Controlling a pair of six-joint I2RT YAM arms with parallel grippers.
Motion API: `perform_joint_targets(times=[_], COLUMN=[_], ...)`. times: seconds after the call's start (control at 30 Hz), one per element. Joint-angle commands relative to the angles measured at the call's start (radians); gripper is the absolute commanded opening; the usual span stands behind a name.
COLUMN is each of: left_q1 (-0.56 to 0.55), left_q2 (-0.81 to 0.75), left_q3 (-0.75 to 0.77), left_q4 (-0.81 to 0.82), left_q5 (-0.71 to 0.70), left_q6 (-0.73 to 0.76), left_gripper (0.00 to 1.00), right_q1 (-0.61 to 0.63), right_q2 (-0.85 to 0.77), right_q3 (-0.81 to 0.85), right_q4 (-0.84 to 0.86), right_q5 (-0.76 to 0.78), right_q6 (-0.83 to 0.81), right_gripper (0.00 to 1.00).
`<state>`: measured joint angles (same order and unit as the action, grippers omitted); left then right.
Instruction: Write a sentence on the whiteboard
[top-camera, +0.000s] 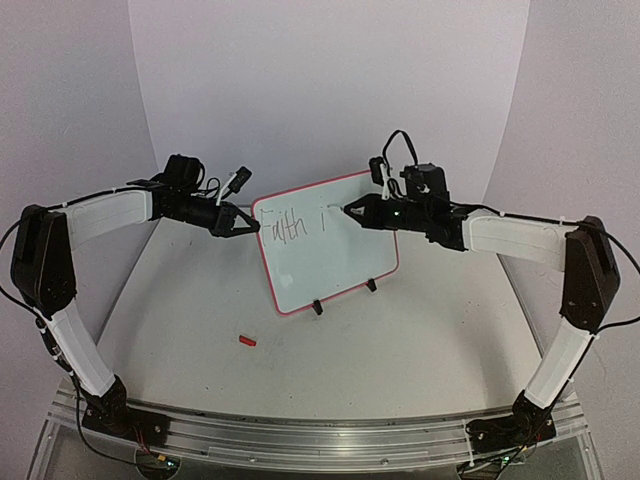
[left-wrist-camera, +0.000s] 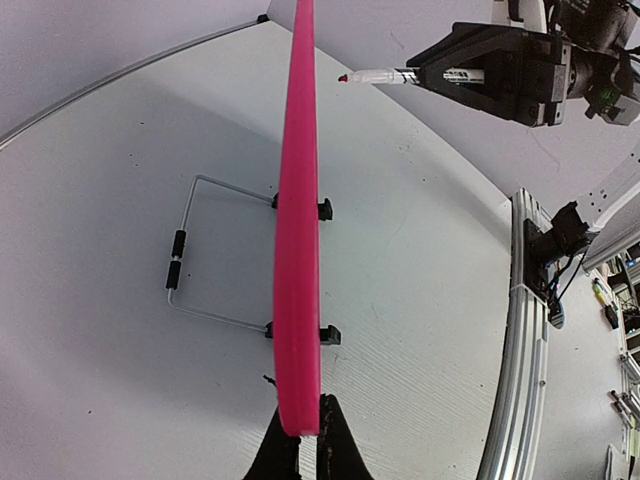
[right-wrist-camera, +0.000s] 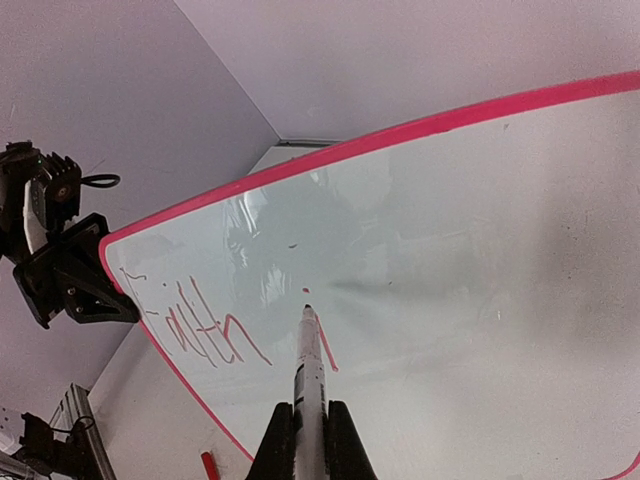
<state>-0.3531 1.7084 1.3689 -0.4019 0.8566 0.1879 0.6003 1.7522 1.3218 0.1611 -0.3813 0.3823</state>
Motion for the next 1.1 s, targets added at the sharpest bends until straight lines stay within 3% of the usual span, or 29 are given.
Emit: perform_joint_targets(times=[0.0,1.07], left_q1=[-0.031,-0.038], left_q2=[-0.004,-0.004], left_q3=[0.019,0.019], left_q4=[-0.058,-0.059], left_q5=[-0.001,0.001], left_q6=[0.041,0.041], left_gripper=[0.0,0.0], right_q1=[0.002,0.002], right_q2=[0.027,0.014], right_q3=[0.043,-0.014], right_q4=[-0.003,-0.022], right_q5=[0.011,0.03], right_q6=[0.005,0.02], right_gripper=[0.0,0.0])
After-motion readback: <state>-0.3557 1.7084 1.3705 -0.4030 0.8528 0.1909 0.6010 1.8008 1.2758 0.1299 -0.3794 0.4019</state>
